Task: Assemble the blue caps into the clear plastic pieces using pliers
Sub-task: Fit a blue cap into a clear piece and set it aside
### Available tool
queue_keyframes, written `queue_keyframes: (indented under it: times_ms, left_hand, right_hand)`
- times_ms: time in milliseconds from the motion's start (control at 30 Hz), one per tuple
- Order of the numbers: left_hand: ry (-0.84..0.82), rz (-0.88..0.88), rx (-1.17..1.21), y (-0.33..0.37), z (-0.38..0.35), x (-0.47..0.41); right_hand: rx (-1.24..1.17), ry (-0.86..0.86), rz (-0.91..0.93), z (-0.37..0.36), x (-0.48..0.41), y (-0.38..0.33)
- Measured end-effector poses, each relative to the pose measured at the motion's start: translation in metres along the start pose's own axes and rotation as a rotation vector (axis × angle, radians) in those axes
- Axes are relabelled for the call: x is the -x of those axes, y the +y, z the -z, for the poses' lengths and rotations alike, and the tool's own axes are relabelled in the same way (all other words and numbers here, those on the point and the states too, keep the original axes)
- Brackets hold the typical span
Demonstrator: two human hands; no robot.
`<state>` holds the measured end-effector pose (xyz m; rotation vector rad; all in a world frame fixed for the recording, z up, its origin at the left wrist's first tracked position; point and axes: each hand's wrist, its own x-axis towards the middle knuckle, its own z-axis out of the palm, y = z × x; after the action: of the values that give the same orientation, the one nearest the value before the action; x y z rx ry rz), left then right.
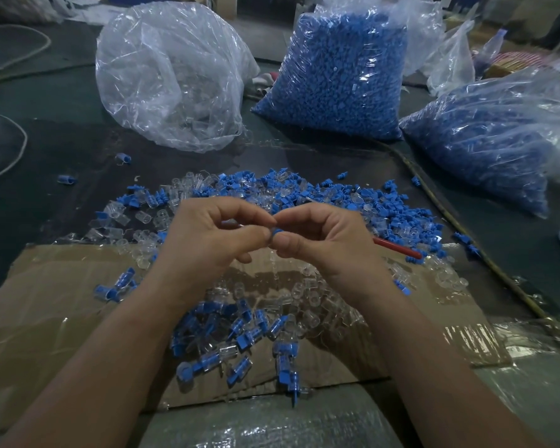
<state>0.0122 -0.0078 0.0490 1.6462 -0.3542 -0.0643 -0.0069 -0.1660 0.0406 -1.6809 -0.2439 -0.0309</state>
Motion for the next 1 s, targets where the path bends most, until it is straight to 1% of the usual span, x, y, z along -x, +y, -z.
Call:
queue_keyframes:
  times_ms: [67, 133, 267, 400, 500, 700, 867, 1000]
  left_hand:
    - [-0.006, 0.016, -0.046, -0.001, -0.001, 0.000]
    - [-0.015, 0.047, -0.043, -0.003, -0.001, 0.000]
    - [-0.015, 0.076, -0.011, -0.003, -0.004, 0.000]
    - [-0.009, 0.141, 0.070, -0.003, -0.003, -0.001]
    - [0.009, 0.179, 0.109, -0.003, -0.001, -0.003]
    - [-0.007, 0.231, 0.136, -0.004, 0.000, -0.003]
    - [-0.025, 0.279, 0.178, -0.003, 0.000, -0.003]
    - [-0.036, 0.295, 0.223, -0.002, 0.001, -0.002]
  right_hand:
    - [-0.009, 0.035, -0.004, 0.001, -0.001, 0.002]
    - [-0.016, 0.060, -0.012, 0.002, -0.001, 0.003]
    - [0.022, 0.029, -0.008, 0.002, 0.000, 0.004]
    - [0.047, -0.004, 0.025, 0.002, 0.000, 0.004]
    - [0.096, -0.036, 0.081, 0.000, 0.001, 0.004]
    - [0.205, 0.042, 0.236, -0.003, 0.001, 0.009]
    - [0.350, 0.116, 0.376, -0.004, 0.000, 0.012]
    - [0.364, 0.116, 0.399, -0.002, -0.001, 0.015]
